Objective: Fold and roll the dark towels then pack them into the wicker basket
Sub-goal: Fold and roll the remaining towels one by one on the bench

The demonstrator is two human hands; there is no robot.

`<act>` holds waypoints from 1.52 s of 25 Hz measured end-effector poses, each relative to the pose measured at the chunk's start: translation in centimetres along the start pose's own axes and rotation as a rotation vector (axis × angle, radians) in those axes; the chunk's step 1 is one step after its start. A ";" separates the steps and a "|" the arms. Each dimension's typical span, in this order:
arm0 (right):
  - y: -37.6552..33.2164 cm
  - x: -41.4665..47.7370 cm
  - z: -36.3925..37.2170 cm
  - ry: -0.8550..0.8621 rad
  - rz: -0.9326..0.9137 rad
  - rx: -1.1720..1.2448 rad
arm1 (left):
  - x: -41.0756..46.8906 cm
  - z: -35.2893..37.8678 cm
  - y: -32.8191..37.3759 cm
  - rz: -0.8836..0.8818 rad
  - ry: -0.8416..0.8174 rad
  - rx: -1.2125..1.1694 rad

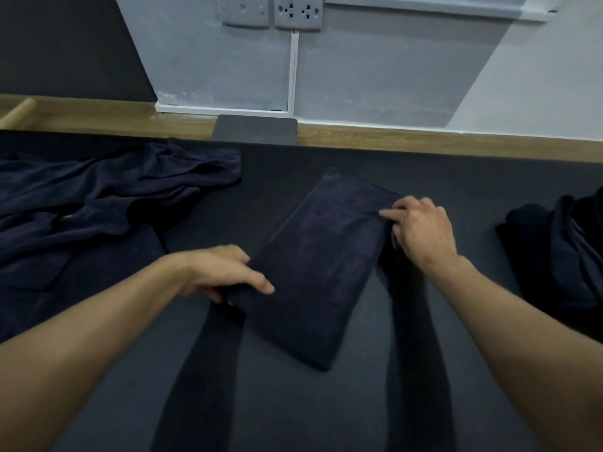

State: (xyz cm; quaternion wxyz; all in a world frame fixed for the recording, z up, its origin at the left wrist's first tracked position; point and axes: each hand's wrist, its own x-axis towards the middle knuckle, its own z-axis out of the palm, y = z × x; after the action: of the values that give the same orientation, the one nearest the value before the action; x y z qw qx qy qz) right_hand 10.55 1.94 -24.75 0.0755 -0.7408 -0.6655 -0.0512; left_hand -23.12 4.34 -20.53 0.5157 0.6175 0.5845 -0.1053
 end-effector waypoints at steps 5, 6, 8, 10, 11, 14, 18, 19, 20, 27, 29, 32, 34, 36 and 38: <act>-4.1 -1.6 -0.7 -0.027 0.438 0.604 | -1.9 7.5 0.4 0.033 -0.135 -0.487; -5.1 -3.9 -1.3 -0.095 0.469 0.622 | -1.8 8.3 0.4 0.065 0.032 -0.582; -6.7 -8.6 -3.1 -0.265 0.443 0.472 | -1.9 8.6 -0.1 0.159 0.291 -0.654; -7.7 -12.2 -4.4 -0.377 0.374 0.340 | -2.3 8.7 -0.4 0.230 0.368 -0.648; -8.0 -13.5 -4.3 -0.420 0.335 0.327 | -2.7 9.0 -0.5 0.252 0.384 -0.663; -8.5 -15.5 -4.2 -0.481 0.339 0.589 | -3.5 9.2 -0.1 0.201 0.324 -0.806; -8.4 -15.5 -4.9 -0.439 0.518 1.350 | -3.9 8.5 -0.5 0.162 0.243 -0.732; -8.3 -15.5 -5.3 -0.426 0.535 1.380 | -3.9 8.3 -0.9 0.191 0.305 -0.600; -8.1 -15.6 -5.7 -0.427 0.555 1.406 | -4.0 8.2 -1.3 0.232 0.373 -0.449; -4.9 -17.3 -5.8 -0.493 0.462 1.391 | -5.1 9.5 -1.5 0.256 0.292 -0.762; -5.3 -16.8 -5.1 -0.362 0.455 1.230 | -4.8 9.7 -1.1 0.262 0.324 -0.842; -5.3 -15.9 -4.6 -0.275 0.455 1.212 | -4.7 9.4 -0.3 0.378 0.340 -0.845; -4.7 -15.3 -4.4 -0.250 0.469 1.184 | -4.5 9.5 -0.2 0.446 0.335 -0.754; -4.3 -14.8 -4.3 -0.243 0.515 1.129 | -4.0 9.6 -0.2 0.508 0.335 -0.567; -4.2 -14.2 -4.1 -0.262 0.604 1.104 | -3.5 9.3 -0.2 0.519 0.318 -0.459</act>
State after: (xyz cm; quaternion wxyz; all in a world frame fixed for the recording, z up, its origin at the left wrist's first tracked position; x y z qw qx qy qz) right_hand 4.97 -12.30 -23.04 0.3749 -0.7478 -0.3596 0.4135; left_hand -19.88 -4.91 -22.18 0.5530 0.6221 0.4898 0.2594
